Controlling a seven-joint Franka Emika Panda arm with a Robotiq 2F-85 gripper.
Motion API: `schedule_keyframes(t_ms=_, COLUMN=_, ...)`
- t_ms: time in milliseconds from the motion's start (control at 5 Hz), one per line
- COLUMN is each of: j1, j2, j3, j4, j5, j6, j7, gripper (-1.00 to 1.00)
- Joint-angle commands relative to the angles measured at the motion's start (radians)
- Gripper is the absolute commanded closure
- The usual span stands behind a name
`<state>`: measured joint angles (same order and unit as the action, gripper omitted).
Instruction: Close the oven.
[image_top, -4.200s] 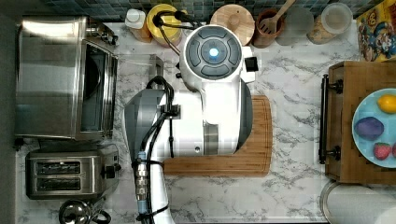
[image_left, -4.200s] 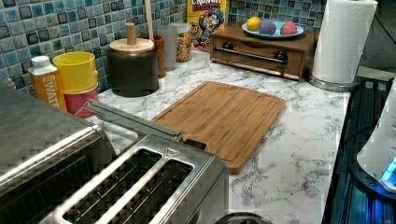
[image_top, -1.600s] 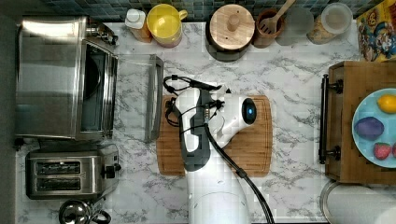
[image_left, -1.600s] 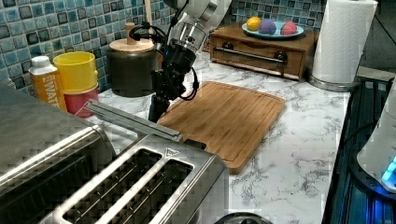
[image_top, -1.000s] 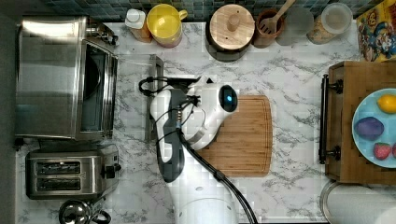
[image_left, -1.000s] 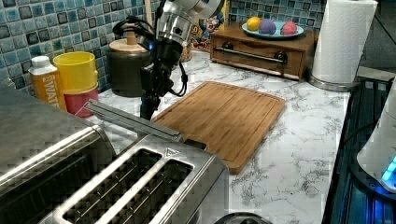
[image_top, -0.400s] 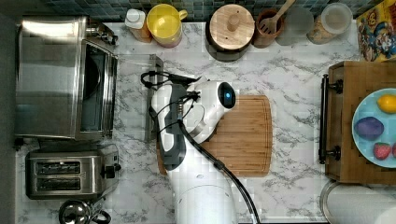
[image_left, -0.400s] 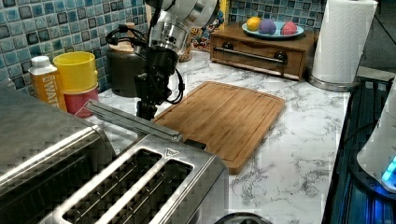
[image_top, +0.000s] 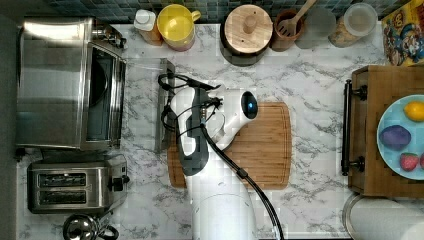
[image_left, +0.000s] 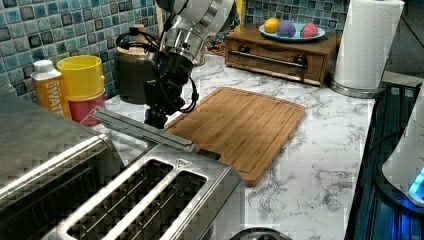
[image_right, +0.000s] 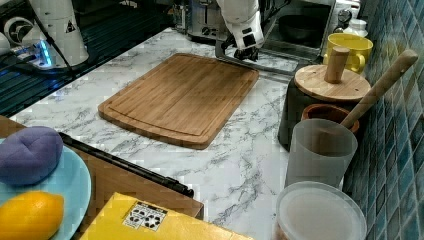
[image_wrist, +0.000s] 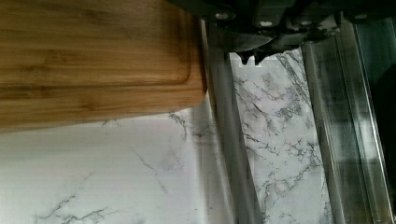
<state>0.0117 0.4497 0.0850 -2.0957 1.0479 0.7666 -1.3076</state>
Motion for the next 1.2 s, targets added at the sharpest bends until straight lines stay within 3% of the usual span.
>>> schedule_keyframes(t_ms=200, j1=0.067, j2=-0.115, j3=0.098, j4=0.145, j5=0.032, j6=-0.022, j7=-0.049, gripper=1.0)
schedule_keyframes(t_ms=400, j1=0.126, j2=-0.162, j3=0.111, j4=0.165, j5=-0.038, j6=0.018, j7=0.011, gripper=1.0)
schedule_keyframes(t_ms=600, j1=0.141, j2=-0.207, j3=0.131, j4=0.182, j5=-0.055, j6=0.031, j7=0.024, gripper=1.0)
schedule_keyframes(t_ms=1000, j1=0.233, j2=-0.191, j3=0.114, j4=0.251, j5=-0.299, j6=0.078, j7=0.225, gripper=1.0)
schedule_keyframes(t_ms=1200, j1=0.226, j2=-0.21, j3=0.137, j4=0.261, j5=-0.287, j6=0.073, j7=0.216, gripper=1.0)
